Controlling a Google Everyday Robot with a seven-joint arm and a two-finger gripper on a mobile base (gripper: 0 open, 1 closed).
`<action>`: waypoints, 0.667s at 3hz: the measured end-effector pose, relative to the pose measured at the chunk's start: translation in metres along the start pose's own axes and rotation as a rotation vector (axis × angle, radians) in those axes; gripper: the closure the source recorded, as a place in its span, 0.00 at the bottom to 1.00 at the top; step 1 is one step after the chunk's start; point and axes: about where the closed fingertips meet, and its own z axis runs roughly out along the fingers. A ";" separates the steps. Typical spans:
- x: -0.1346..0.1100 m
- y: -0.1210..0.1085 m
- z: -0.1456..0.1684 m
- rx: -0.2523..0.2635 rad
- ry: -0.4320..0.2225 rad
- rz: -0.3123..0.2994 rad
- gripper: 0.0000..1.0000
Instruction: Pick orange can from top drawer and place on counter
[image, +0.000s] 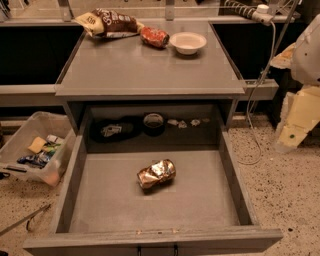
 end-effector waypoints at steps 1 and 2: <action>-0.002 -0.001 0.001 0.009 -0.006 -0.001 0.00; -0.002 -0.004 0.023 0.019 -0.032 -0.004 0.00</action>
Offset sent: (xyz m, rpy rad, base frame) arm 0.0647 0.0199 -0.1433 0.1489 -0.1072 0.0539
